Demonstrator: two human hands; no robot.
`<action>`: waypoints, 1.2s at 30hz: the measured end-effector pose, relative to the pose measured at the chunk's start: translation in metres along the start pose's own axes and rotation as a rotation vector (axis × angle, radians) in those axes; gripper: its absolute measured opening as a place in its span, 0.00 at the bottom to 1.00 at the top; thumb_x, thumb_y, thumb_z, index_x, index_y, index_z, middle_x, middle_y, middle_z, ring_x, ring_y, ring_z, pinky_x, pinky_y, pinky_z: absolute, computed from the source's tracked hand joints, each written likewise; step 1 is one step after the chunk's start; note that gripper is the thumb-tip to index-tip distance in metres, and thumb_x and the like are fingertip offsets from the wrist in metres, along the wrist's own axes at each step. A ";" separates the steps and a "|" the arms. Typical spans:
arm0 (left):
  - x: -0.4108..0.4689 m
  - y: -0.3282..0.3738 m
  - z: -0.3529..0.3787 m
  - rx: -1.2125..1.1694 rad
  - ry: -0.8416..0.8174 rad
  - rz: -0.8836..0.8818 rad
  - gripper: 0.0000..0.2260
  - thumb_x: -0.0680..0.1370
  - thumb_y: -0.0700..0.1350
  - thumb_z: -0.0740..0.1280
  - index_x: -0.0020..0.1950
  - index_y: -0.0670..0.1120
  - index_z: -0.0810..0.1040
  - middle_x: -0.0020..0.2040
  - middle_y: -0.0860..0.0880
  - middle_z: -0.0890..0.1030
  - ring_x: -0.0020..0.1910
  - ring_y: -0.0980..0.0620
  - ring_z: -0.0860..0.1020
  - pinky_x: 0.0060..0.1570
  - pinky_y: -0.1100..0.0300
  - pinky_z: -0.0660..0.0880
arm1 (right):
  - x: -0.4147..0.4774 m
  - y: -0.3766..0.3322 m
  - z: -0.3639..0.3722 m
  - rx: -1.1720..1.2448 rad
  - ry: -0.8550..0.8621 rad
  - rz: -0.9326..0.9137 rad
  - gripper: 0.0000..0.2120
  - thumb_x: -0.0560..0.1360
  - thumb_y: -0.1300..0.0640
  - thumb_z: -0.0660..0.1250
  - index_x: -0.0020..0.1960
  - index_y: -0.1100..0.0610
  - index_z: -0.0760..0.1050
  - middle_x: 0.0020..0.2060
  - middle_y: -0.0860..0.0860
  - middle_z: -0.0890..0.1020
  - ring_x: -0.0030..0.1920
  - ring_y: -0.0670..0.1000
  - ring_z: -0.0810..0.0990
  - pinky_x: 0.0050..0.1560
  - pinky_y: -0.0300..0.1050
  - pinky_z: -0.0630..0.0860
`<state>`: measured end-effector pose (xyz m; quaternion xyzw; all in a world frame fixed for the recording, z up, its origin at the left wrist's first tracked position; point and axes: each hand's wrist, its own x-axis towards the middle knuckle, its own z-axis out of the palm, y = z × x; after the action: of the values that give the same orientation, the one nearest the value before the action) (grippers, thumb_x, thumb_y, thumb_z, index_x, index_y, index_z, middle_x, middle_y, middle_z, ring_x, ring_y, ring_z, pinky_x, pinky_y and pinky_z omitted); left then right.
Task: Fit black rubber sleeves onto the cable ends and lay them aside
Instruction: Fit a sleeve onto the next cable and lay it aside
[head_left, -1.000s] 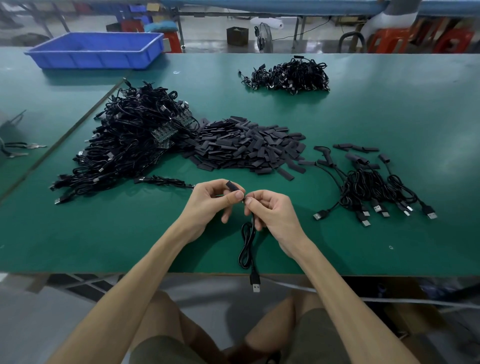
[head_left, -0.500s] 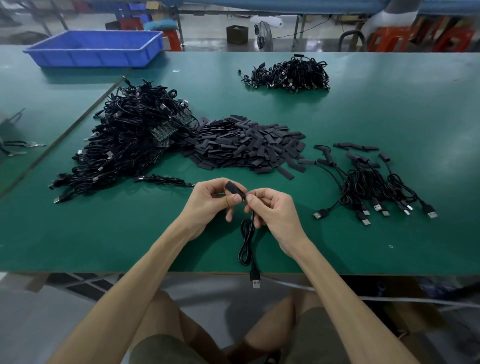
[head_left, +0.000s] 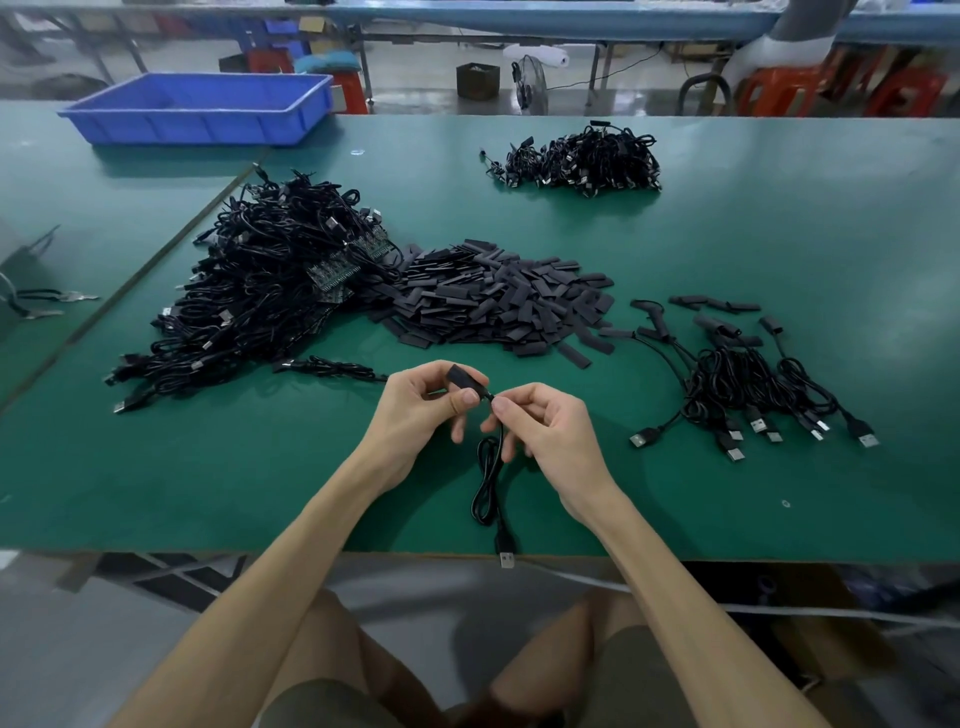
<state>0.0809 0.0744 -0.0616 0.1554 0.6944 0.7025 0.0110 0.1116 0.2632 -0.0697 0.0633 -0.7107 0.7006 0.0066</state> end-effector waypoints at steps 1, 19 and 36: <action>0.000 0.001 0.001 0.011 -0.012 0.003 0.07 0.74 0.47 0.76 0.49 0.46 0.85 0.39 0.35 0.78 0.26 0.49 0.73 0.41 0.62 0.76 | 0.000 0.000 0.000 0.000 -0.001 0.001 0.06 0.81 0.57 0.70 0.50 0.60 0.81 0.40 0.53 0.88 0.28 0.48 0.79 0.33 0.31 0.72; 0.000 0.002 0.005 0.088 -0.082 0.032 0.07 0.77 0.46 0.74 0.54 0.45 0.84 0.43 0.40 0.80 0.27 0.46 0.76 0.34 0.59 0.75 | -0.002 -0.002 -0.002 0.009 0.013 0.025 0.07 0.81 0.59 0.70 0.47 0.62 0.81 0.36 0.54 0.86 0.25 0.48 0.77 0.29 0.33 0.70; 0.001 0.001 0.006 0.111 -0.029 0.059 0.03 0.78 0.37 0.72 0.46 0.37 0.82 0.40 0.38 0.82 0.26 0.47 0.77 0.33 0.58 0.77 | 0.000 0.004 -0.002 -0.006 -0.001 0.047 0.08 0.81 0.59 0.70 0.47 0.64 0.81 0.36 0.54 0.86 0.24 0.49 0.77 0.27 0.34 0.70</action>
<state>0.0819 0.0808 -0.0607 0.1863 0.7273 0.6605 -0.0083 0.1109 0.2655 -0.0735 0.0467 -0.7142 0.6983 -0.0100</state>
